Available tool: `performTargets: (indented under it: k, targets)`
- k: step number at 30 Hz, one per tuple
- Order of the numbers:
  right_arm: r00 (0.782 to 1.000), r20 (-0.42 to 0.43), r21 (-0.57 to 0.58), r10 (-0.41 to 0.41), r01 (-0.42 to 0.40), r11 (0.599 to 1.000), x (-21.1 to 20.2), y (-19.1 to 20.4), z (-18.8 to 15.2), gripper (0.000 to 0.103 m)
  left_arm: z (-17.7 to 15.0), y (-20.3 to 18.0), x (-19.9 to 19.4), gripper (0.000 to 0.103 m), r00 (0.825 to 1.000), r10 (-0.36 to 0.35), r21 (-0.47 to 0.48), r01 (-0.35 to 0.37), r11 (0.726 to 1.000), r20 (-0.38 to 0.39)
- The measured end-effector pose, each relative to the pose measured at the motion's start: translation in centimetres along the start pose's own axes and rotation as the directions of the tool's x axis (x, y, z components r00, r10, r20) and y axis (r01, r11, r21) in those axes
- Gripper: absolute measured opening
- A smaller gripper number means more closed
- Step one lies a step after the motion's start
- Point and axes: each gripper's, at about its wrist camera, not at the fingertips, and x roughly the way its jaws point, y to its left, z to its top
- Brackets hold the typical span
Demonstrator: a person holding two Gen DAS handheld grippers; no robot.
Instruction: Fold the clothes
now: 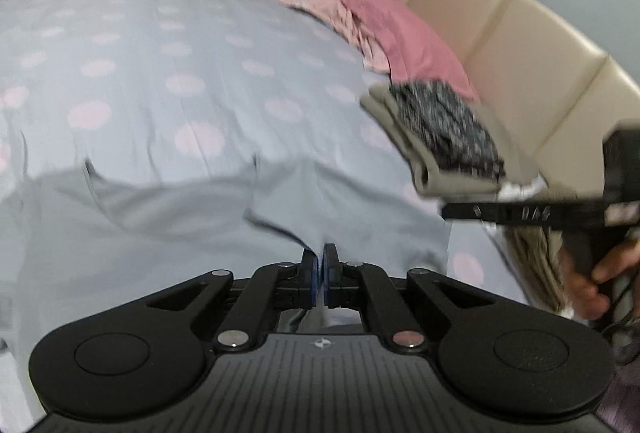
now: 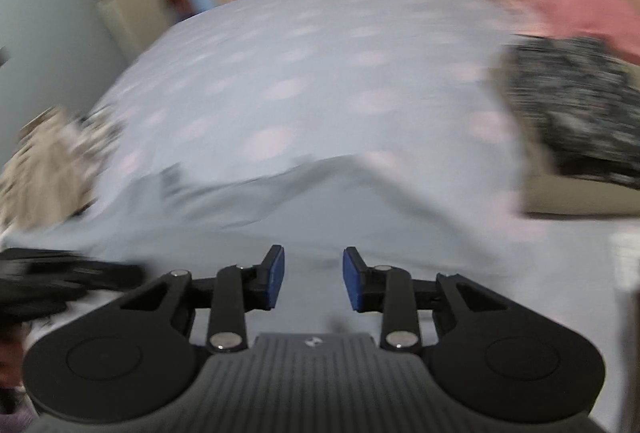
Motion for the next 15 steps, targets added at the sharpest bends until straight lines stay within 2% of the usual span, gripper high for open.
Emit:
performTargets:
  k: [3,6,12,15]
  targets:
    - [0.996,-0.006,0.082,-0.084,0.084,0.993,0.3,-3.5,0.0,0.035,1.0,1.6,-1.1,0.001,0.999,0.046,-0.004,-0.046,0.999,0.006]
    - [0.993,-0.041,0.148,-0.111,0.116,0.982,1.2,-5.8,-0.5,0.035,2.1,3.1,-2.2,0.001,0.996,0.092,-0.008,-0.092,0.996,0.012]
    - [0.994,-0.076,0.150,-0.082,0.092,0.984,3.8,-6.5,-0.1,0.035,3.9,6.4,-4.3,0.001,0.983,0.182,-0.021,-0.182,0.983,0.020]
    - [0.995,-0.098,0.141,-0.033,0.047,0.989,5.0,-5.9,1.3,0.035,3.0,8.8,-4.3,0.001,0.977,0.214,-0.067,-0.214,0.975,-0.006]
